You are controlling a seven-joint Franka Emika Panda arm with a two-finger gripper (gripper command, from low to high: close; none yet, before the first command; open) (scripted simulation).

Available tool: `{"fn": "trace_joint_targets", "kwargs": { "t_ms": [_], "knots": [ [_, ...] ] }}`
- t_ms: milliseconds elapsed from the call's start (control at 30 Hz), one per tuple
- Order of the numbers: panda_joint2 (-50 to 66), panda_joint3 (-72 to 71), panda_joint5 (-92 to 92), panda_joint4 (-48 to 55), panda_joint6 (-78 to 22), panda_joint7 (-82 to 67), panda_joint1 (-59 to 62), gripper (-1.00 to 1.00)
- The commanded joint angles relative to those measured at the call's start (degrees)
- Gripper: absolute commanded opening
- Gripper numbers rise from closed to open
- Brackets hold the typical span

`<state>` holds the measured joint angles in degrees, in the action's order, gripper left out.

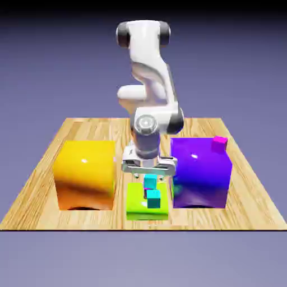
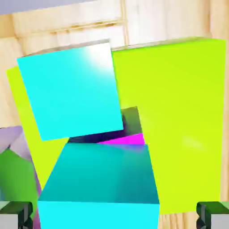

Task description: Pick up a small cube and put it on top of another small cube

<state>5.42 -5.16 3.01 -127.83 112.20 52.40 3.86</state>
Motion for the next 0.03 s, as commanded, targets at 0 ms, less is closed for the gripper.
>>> {"fn": "trace_joint_targets", "kwargs": {
  "t_ms": [0],
  "knots": [
    [-0.2,0.0,0.0,0.2,-0.4,0.0,0.0,1.00]
  ]
}}
